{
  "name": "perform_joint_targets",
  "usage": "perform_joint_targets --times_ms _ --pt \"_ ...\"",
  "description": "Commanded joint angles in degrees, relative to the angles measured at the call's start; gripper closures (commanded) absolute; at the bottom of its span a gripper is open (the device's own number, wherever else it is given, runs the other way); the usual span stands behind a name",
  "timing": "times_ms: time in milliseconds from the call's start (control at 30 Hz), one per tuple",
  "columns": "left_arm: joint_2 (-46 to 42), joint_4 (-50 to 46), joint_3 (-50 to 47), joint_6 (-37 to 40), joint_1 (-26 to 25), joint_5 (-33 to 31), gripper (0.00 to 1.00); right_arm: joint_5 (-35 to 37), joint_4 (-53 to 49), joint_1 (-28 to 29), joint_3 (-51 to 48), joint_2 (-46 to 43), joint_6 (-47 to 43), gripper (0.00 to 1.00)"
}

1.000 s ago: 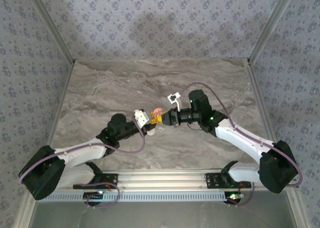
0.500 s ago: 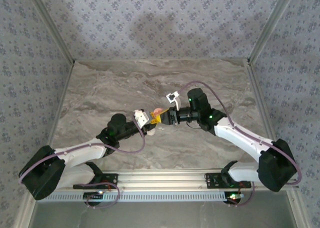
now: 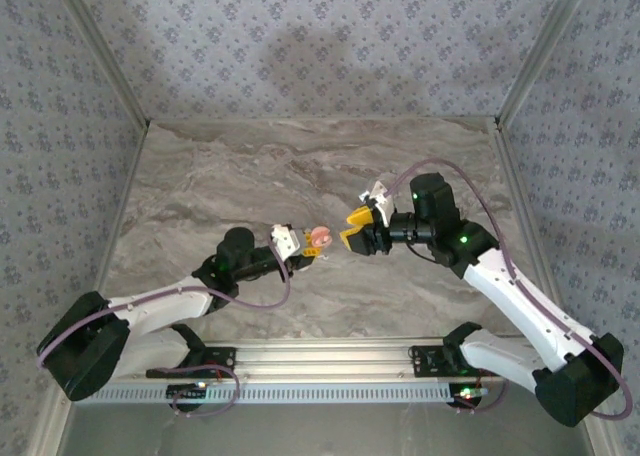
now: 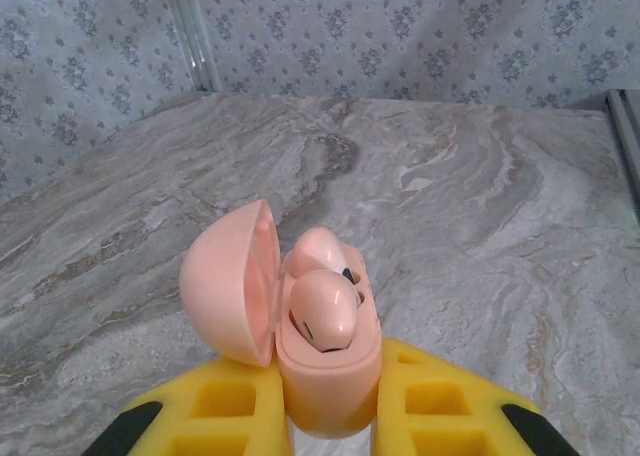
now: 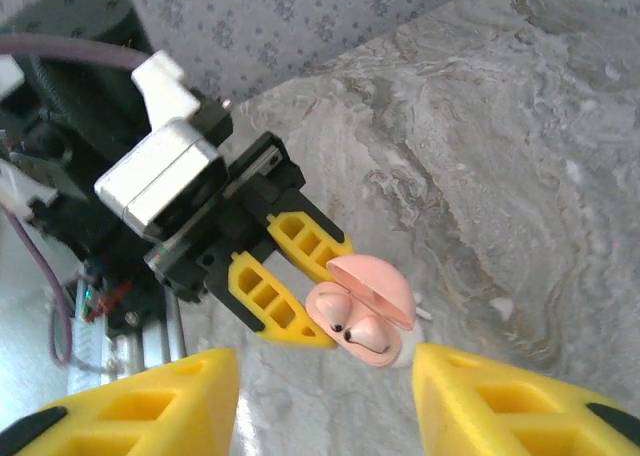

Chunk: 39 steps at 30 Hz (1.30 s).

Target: Insert the wireless bluetooth earbuds into the charging case

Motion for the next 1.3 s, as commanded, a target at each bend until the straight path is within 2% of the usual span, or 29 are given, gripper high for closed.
perform_joint_targets --times_ms 0,33,200,533,767,933,1100,1267 --pt "-2.4 0.2 1.3 1.4 -0.3 2.4 1.0 -3.3 -7.0 -0.3 2.8 1.1 -14.3 0.33" --pt "-2.8 -0.1 1.3 1.5 -0.2 2.4 1.0 -3.8 -7.8 -0.3 3.5 1.8 -16.8 0.27" --pt "-4.0 -1.3 1.3 1.8 -0.3 2.3 1.0 -8.5 -6.6 0.2 3.6 5.2 -26.7 0.15" --pt "-4.8 -1.9 1.3 2.0 -0.3 1.8 1.0 -8.6 -5.2 1.9 7.0 13.1 -30.7 0.11" --pt "-4.8 -1.9 1.4 2.1 -0.3 1.6 1.0 -8.2 -5.8 3.7 8.9 18.1 -31.2 0.12" --pt "-4.9 -2.1 1.4 2.1 -0.3 0.6 1.0 -8.1 -9.7 5.2 11.0 20.4 -32.5 0.15" --pt "-4.6 -1.8 1.4 2.1 -0.3 -0.3 1.0 -9.4 -13.4 5.4 10.6 19.2 -33.9 0.24" --pt "-4.5 -1.7 1.2 2.0 -0.3 -1.1 1.0 -10.9 -15.1 5.2 8.1 14.4 -34.9 0.3"
